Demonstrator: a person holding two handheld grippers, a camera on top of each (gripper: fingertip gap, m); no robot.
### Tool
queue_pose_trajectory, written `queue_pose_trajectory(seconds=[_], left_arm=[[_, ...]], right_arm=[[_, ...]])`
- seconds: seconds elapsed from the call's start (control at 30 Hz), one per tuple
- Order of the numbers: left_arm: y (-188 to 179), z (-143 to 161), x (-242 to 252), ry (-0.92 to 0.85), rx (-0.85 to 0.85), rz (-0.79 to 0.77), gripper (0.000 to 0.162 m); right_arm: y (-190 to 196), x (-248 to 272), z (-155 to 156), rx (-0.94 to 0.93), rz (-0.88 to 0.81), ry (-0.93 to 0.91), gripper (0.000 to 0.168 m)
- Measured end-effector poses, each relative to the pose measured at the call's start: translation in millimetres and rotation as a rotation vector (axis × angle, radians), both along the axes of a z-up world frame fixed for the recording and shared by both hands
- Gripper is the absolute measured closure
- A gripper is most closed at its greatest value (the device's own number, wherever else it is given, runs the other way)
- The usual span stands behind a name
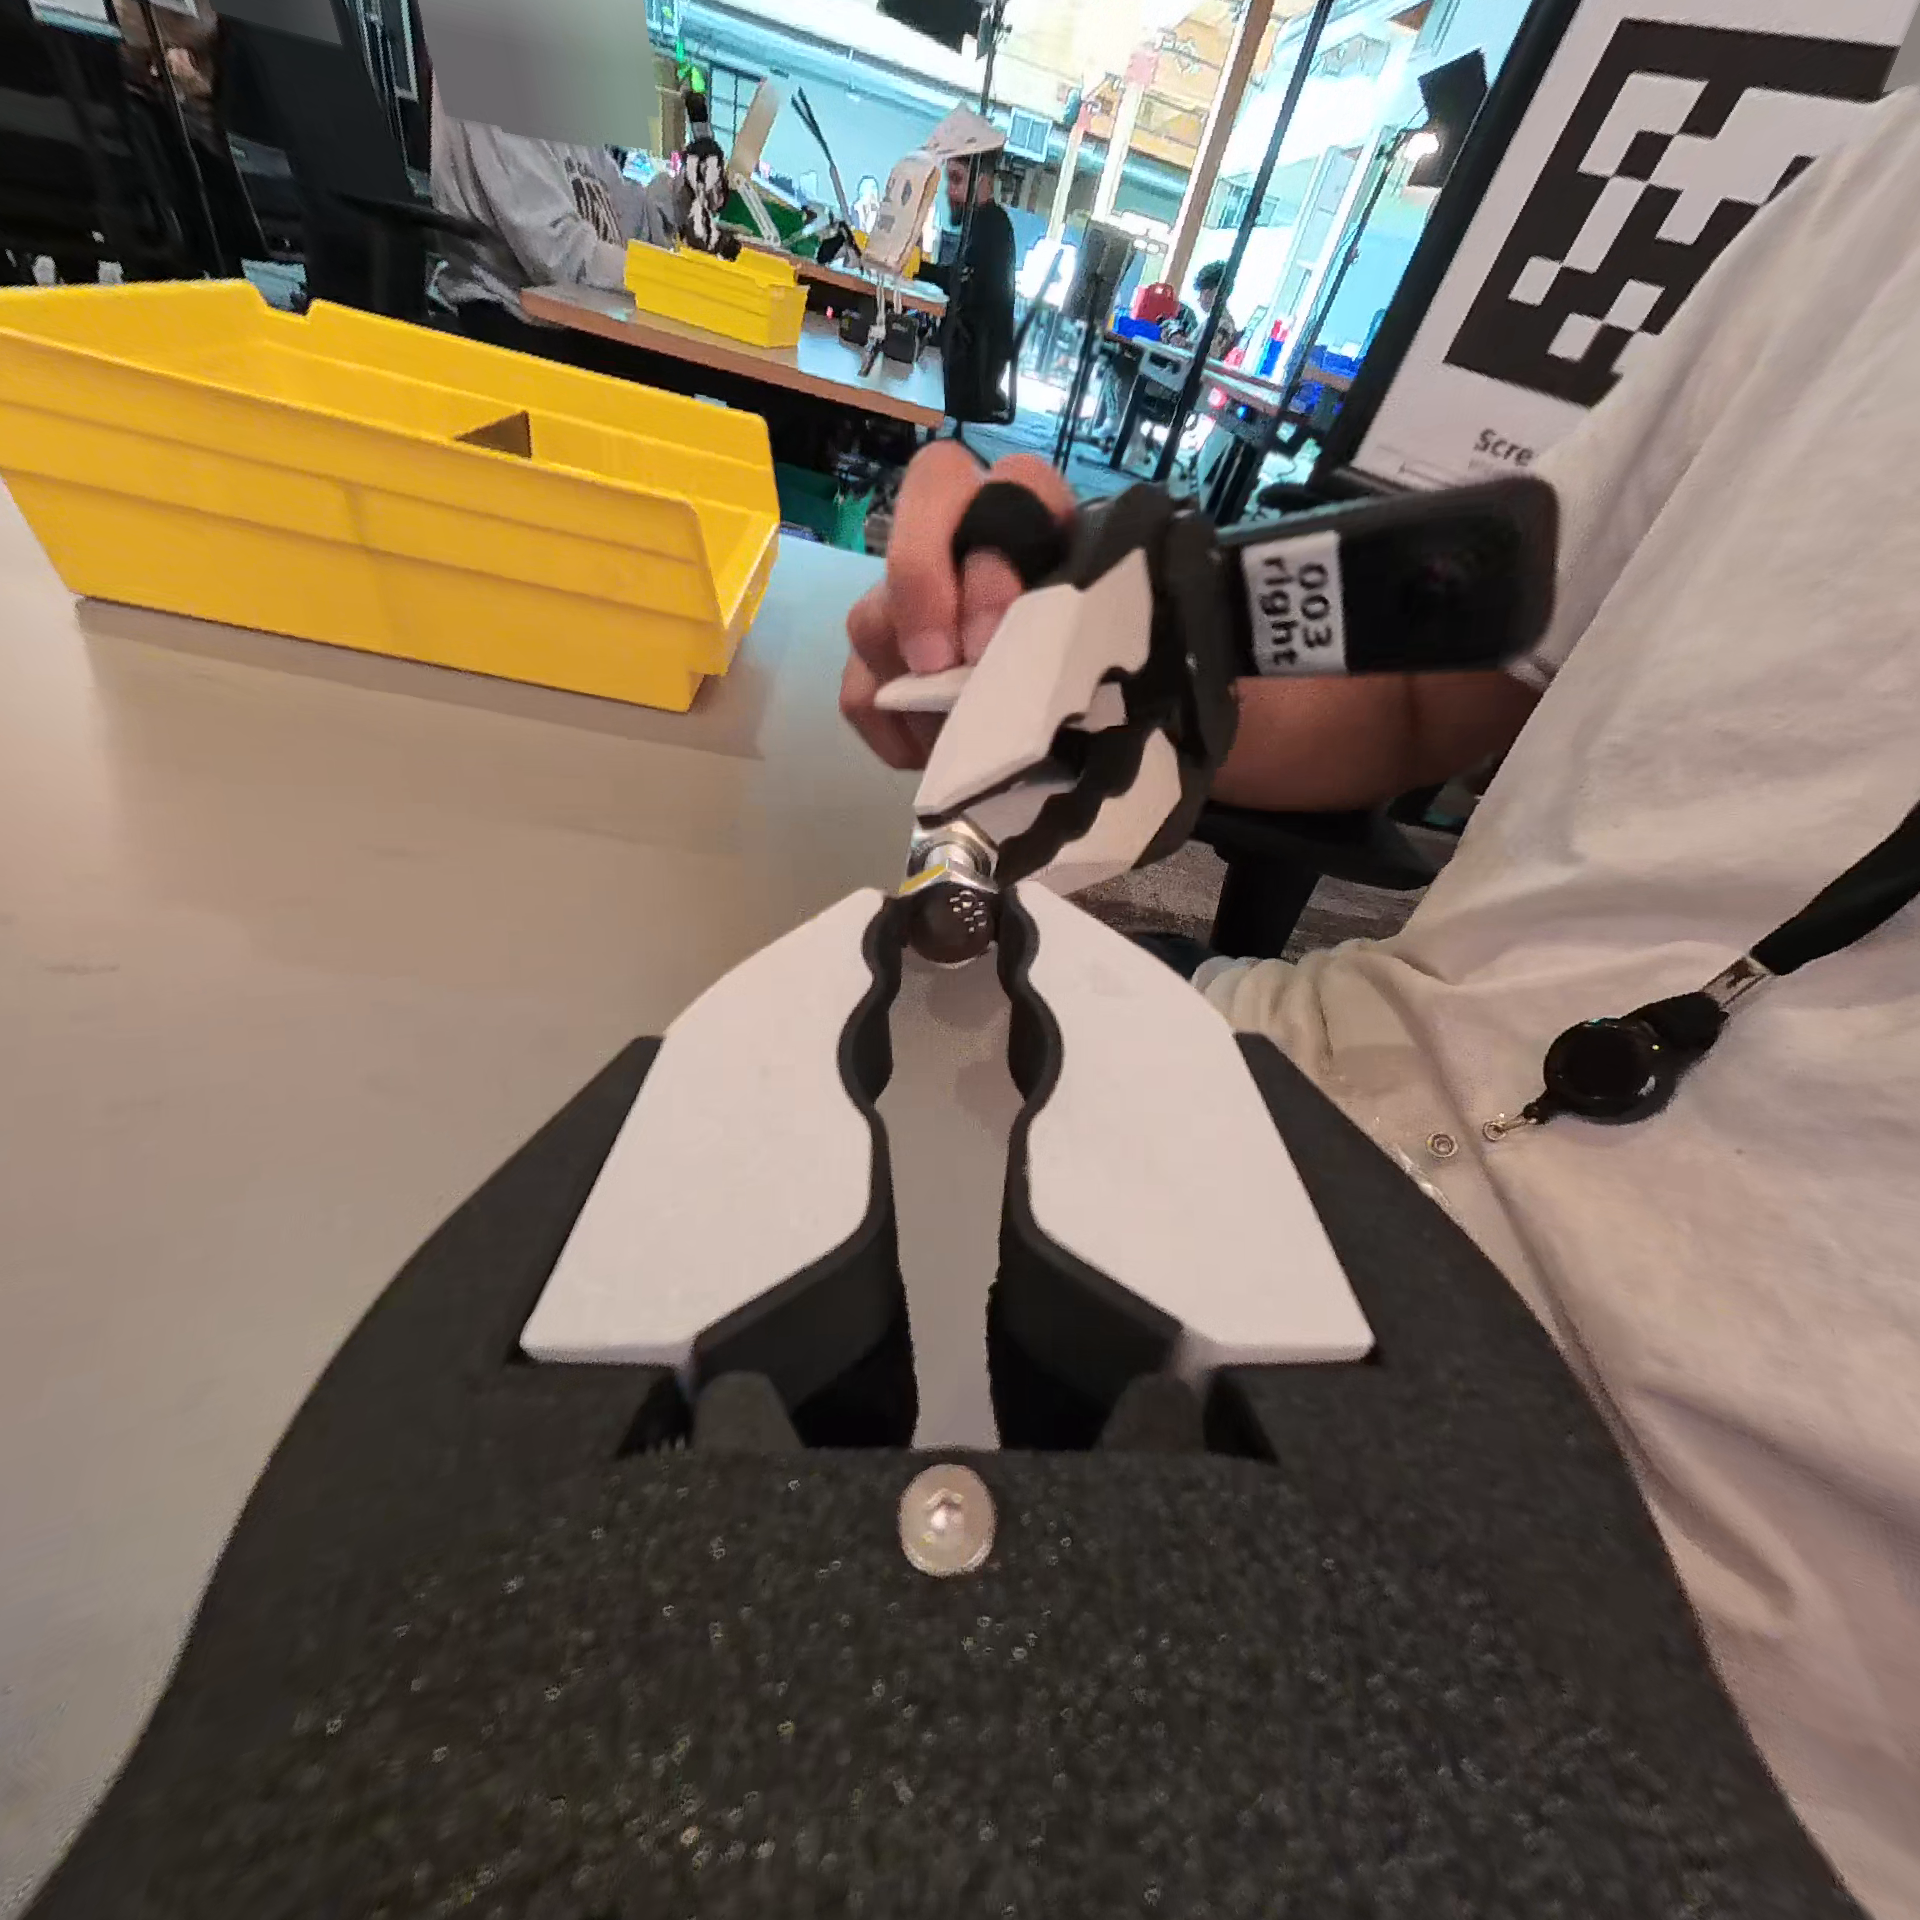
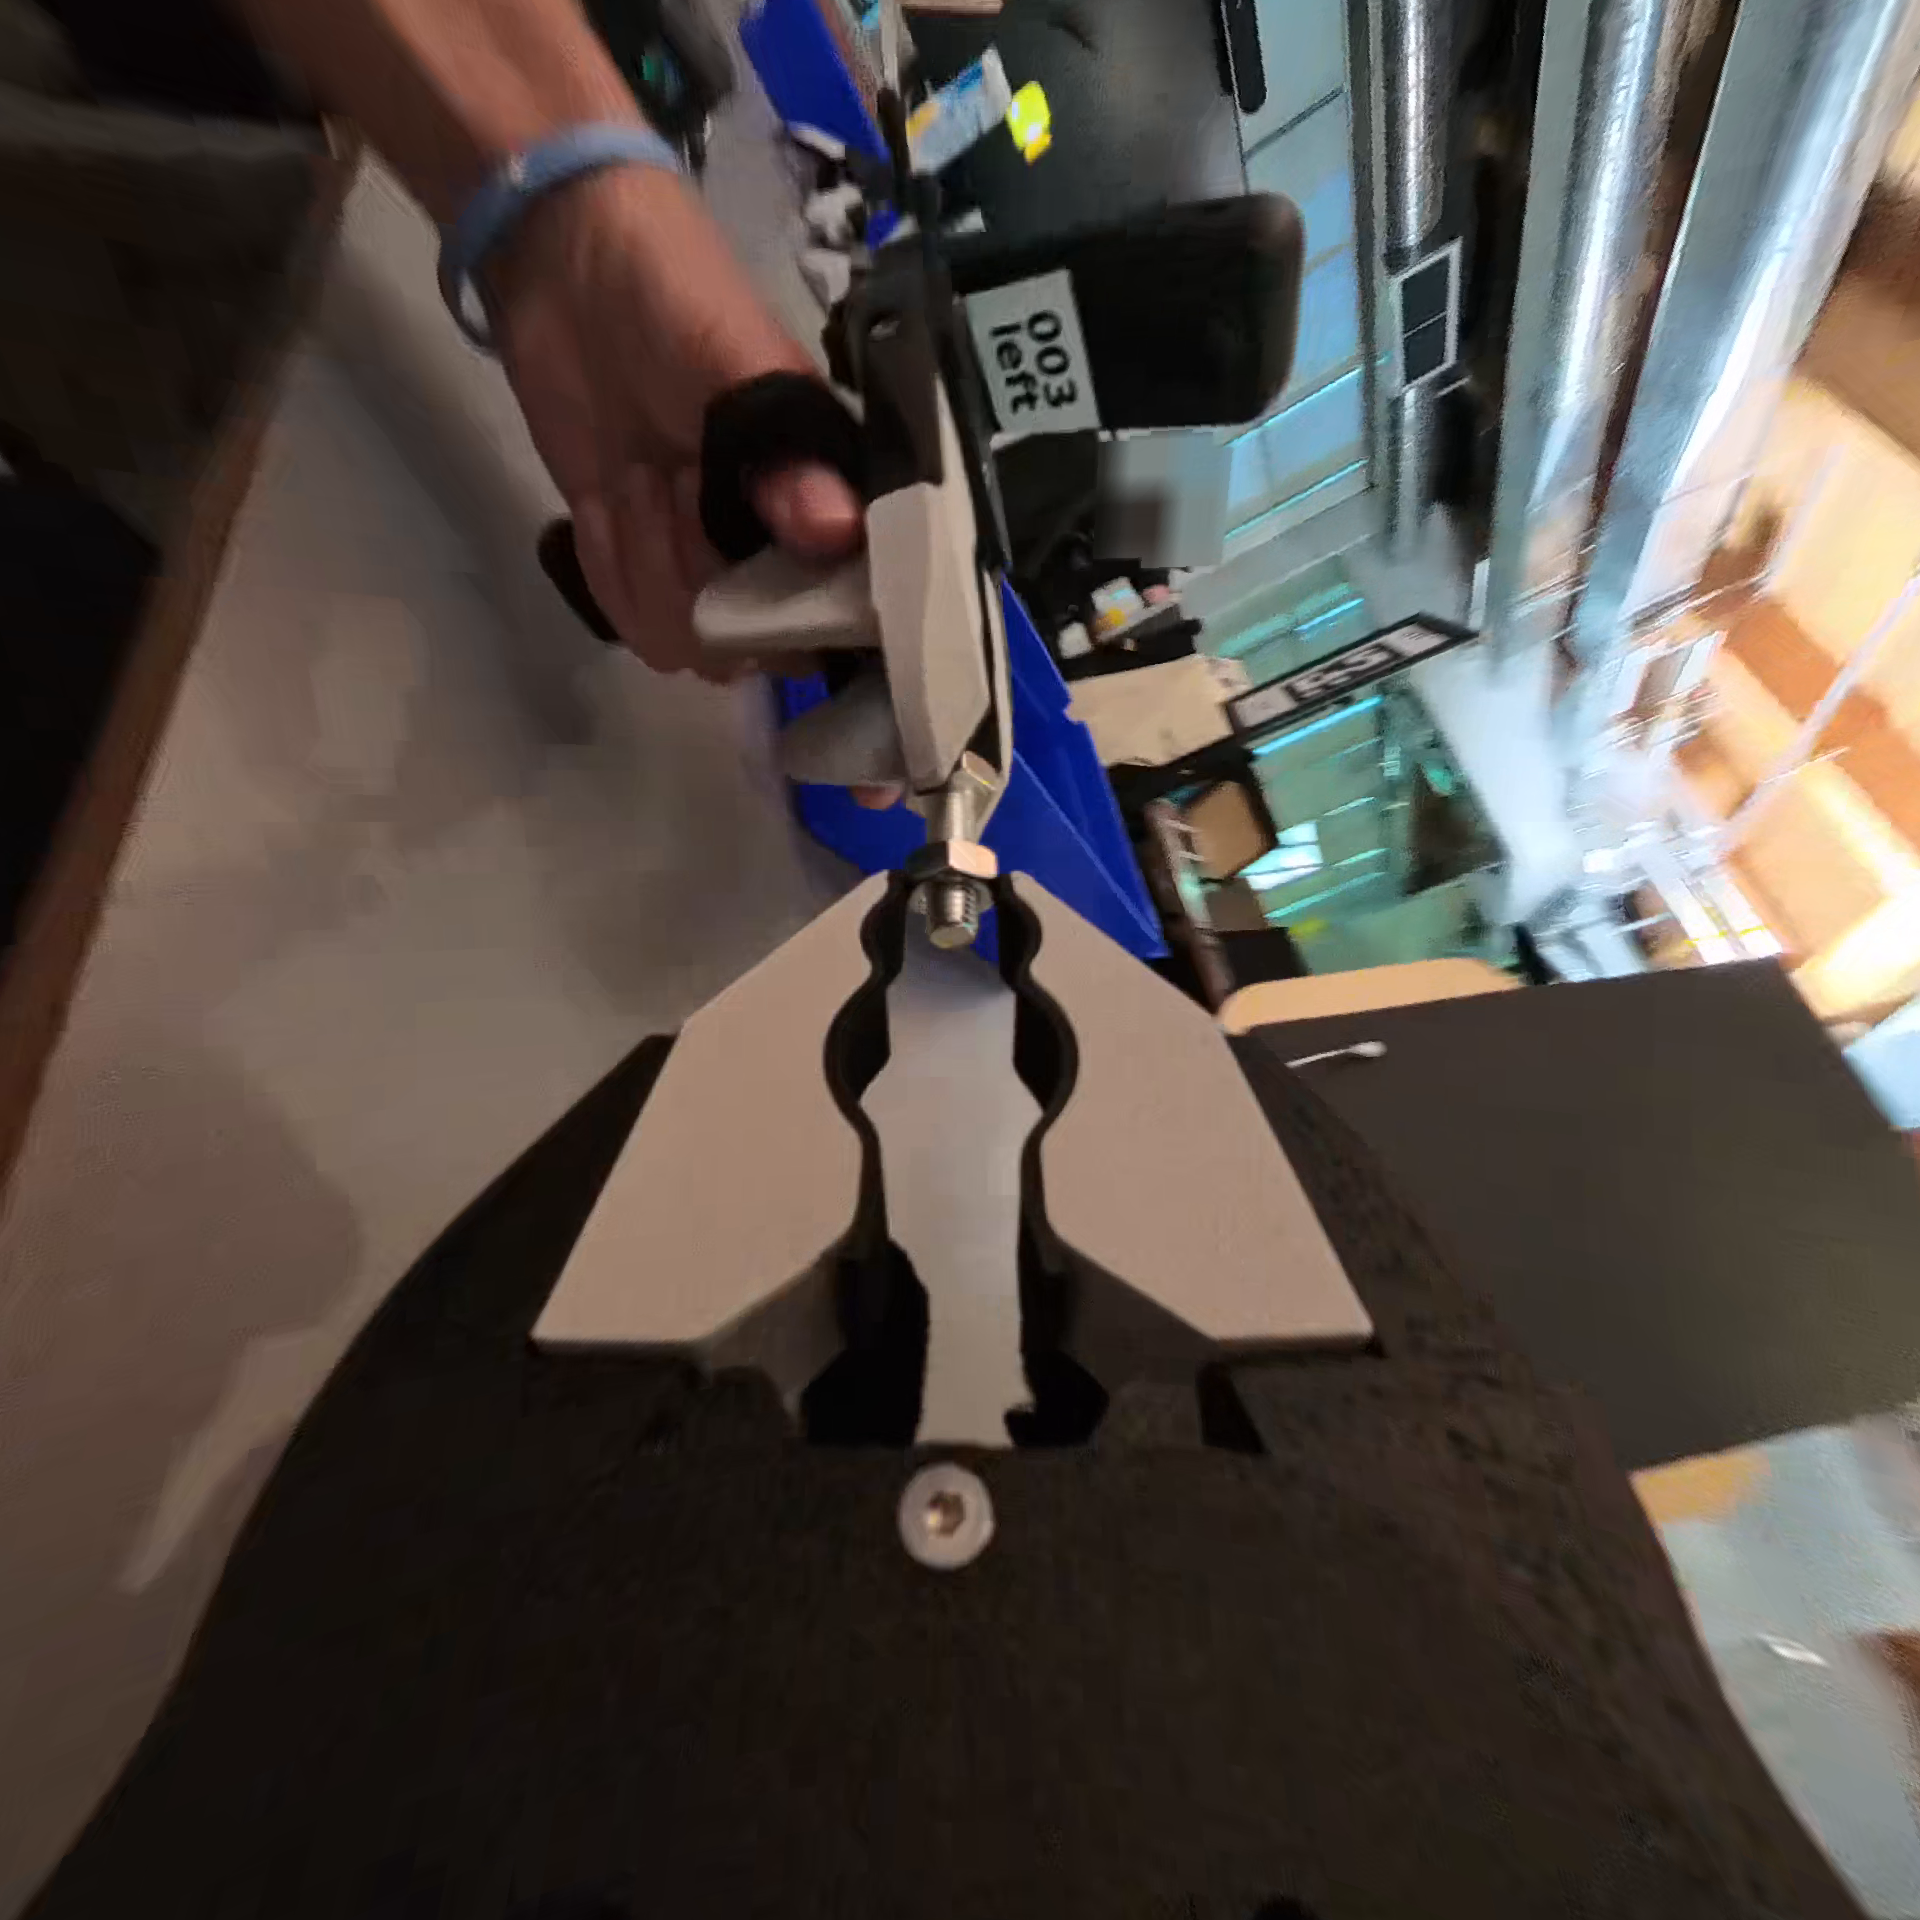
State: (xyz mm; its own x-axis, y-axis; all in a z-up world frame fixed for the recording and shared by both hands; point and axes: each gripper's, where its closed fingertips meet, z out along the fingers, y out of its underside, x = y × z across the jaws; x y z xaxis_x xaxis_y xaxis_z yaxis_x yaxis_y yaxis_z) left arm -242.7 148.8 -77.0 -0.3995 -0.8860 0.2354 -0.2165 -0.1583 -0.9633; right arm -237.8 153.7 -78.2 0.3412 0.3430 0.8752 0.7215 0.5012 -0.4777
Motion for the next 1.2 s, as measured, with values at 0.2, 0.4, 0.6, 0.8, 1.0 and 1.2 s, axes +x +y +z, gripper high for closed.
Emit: queue_pose_trajectory(seconds=[0.2, 0.4, 0.6, 0.8, 1.0, 1.2], left_arm=[[6.3, 5.2, 0.8, -0.035, 0.02, 0.039, 0.145], [26.5, 5.5, 1.9, -0.082, 0.214, 0.185, 0.144], [24.9, 1.0, 4.5, -0.094, 0.342, 0.205, 0.144], [17.1, -4.7, 7.1, -0.096, 0.422, 0.181, 0.144], [14.9, -7.9, 8.7, -0.08, 0.418, 0.167, 0.144], [14.4, -2.4, 7.2, -0.046, 0.205, 0.128, 0.145]], right_arm=[[2.6, 2.1, 7.8, -0.011, -0.027, 0.088, 0.136], [18.0, 20.6, 19.0, -0.712, 0.129, 0.772, 0.131], [26.1, 26.4, 3.8, -1.643, 0.392, 1.377, 0.144], [16.3, 12.1, -4.7, -2.005, 0.534, 1.51, 0.136], [13.7, 6.9, -5.7, -2.019, 0.557, 1.491, 0.152], [13.9, 5.8, 0.5, -1.63, 0.455, 1.218, 0.152]])
